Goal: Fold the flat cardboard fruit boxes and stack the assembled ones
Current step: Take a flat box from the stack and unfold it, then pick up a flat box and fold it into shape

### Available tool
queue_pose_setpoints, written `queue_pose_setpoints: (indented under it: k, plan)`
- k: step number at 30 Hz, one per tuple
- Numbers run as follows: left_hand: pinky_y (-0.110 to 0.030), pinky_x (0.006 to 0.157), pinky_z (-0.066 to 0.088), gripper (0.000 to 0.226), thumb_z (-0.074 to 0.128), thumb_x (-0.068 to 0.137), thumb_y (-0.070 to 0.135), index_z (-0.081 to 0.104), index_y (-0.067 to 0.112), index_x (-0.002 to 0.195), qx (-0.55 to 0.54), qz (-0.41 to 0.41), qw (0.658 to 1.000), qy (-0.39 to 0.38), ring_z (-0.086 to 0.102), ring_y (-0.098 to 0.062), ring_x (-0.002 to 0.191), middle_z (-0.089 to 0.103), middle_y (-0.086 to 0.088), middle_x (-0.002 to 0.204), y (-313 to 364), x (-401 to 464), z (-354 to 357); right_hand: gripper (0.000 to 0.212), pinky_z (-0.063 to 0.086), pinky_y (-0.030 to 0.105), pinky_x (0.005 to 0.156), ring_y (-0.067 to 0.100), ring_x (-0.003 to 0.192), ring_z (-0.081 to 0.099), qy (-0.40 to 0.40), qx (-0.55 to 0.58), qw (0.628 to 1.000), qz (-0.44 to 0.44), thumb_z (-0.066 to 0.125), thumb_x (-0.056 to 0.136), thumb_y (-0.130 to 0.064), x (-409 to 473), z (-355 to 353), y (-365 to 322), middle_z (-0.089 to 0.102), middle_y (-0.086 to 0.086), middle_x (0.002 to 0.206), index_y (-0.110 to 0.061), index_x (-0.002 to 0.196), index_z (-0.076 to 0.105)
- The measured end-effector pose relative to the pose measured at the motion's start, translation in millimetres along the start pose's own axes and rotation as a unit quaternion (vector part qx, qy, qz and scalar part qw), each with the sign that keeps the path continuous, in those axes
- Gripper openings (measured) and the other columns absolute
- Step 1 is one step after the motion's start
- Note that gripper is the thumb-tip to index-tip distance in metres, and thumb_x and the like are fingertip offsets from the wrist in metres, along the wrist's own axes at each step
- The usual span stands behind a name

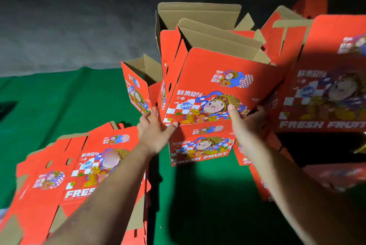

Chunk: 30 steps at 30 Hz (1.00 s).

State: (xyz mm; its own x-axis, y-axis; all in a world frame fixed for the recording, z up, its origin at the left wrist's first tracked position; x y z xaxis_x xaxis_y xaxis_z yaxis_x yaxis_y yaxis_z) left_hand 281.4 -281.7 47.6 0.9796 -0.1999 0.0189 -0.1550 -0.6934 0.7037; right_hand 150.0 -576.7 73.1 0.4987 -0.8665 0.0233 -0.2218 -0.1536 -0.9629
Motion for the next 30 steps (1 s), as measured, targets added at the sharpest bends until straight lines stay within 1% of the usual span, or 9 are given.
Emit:
queue_pose_setpoints:
  k: [4,9,12,16,19,21,24,28,30]
  plan:
    - [-0.037,0.101,0.028,0.06,0.059,0.085,0.047,0.054,0.008,0.13,-0.11,0.043,0.959,0.257,0.043,-0.034,0.123,0.053,-0.012,0.125,9,-64,-5,0.06,0.029,0.042,0.117,0.032,0.135,0.042,-0.029,-0.034,0.988,-0.148,0.072,0.089,-0.019,-62,16,-11,0.048,0.017,0.142,-0.004,0.14,0.046]
    - [-0.026,0.094,0.043,0.01,0.057,0.1,0.02,0.066,0.023,0.103,-0.282,0.096,0.942,0.154,0.06,-0.009,0.106,0.067,0.005,0.107,21,-92,30,0.048,0.037,0.04,0.108,0.029,0.123,0.047,-0.145,-0.053,0.955,-0.252,0.069,0.084,-0.006,-115,59,-16,0.048,0.006,0.127,-0.012,0.129,0.054]
    - [-0.029,0.09,0.052,0.014,0.057,0.103,0.014,0.069,0.022,0.101,-0.297,0.098,0.946,0.084,0.066,-0.008,0.1,0.072,0.008,0.102,-2,-97,25,0.038,0.048,0.041,0.1,0.027,0.114,0.057,-0.266,-0.023,0.944,-0.194,0.063,0.09,-0.003,-140,98,4,0.055,0.007,0.124,-0.012,0.126,0.055]
    - [-0.045,0.104,0.046,0.035,0.053,0.095,0.029,0.068,0.018,0.124,-0.055,-0.042,0.981,0.181,0.059,-0.026,0.121,0.066,-0.003,0.128,-123,-131,-18,0.038,0.045,0.015,0.074,0.014,0.087,0.059,-0.434,-0.086,0.897,-0.017,0.063,0.096,-0.016,-206,155,74,0.059,0.004,0.116,-0.016,0.132,0.052]
    - [-0.049,0.123,0.022,0.059,0.047,0.099,0.05,0.04,0.034,0.155,0.181,-0.254,0.949,0.039,0.026,-0.037,0.151,0.026,-0.008,0.167,-221,-170,-15,0.065,0.042,0.027,0.09,0.016,0.099,0.055,-0.516,-0.132,0.834,0.146,0.063,0.096,-0.034,-258,175,129,0.055,0.001,0.118,-0.021,0.153,0.034]
    - [-0.052,0.125,0.014,0.07,0.04,0.099,0.063,0.015,0.043,0.161,0.232,-0.251,0.939,-0.043,0.011,-0.039,0.154,0.004,-0.002,0.173,-240,-192,9,0.07,0.045,0.036,0.105,0.019,0.112,0.058,-0.525,-0.148,0.815,0.197,0.067,0.092,-0.042,-279,179,149,0.059,0.001,0.126,-0.024,0.152,0.035]
    - [-0.052,0.119,0.021,0.075,0.033,0.093,0.074,0.012,0.048,0.16,0.259,-0.201,0.942,-0.067,0.026,-0.04,0.143,0.011,0.001,0.169,-227,-212,31,0.05,0.053,0.043,0.098,0.027,0.107,0.066,-0.487,-0.188,0.83,0.196,0.073,0.089,-0.038,-279,178,160,0.066,0.006,0.121,-0.023,0.132,0.051]
    - [-0.049,0.107,0.034,0.062,0.046,0.094,0.064,0.043,0.039,0.151,0.174,-0.155,0.97,0.067,0.045,-0.038,0.125,0.048,0.0,0.144,-224,-229,-14,0.024,0.057,0.051,0.095,0.031,0.102,0.068,-0.44,-0.18,0.861,0.183,0.063,0.099,-0.024,-244,162,162,0.07,0.011,0.112,-0.016,0.122,0.062]
    - [-0.053,0.114,0.031,0.066,0.051,0.095,0.055,0.047,0.021,0.151,0.148,-0.245,0.942,0.177,0.042,-0.042,0.136,0.047,-0.016,0.151,-266,-247,-61,0.018,0.053,0.055,0.1,0.033,0.108,0.067,-0.451,-0.15,0.859,0.192,0.059,0.102,-0.022,-228,154,161,0.07,0.01,0.116,-0.02,0.12,0.063]
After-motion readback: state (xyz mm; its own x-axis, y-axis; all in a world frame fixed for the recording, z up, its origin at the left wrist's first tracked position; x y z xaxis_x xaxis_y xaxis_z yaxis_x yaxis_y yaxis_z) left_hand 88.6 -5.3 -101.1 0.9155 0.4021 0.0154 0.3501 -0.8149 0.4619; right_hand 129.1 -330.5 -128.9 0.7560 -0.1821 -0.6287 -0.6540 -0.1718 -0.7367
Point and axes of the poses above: each hand's wrist, its own x-axis towards the middle knuckle, its own z-axis out of the palm, y = z × x, the point moved 8 cm from there along x, towards the middle knuckle
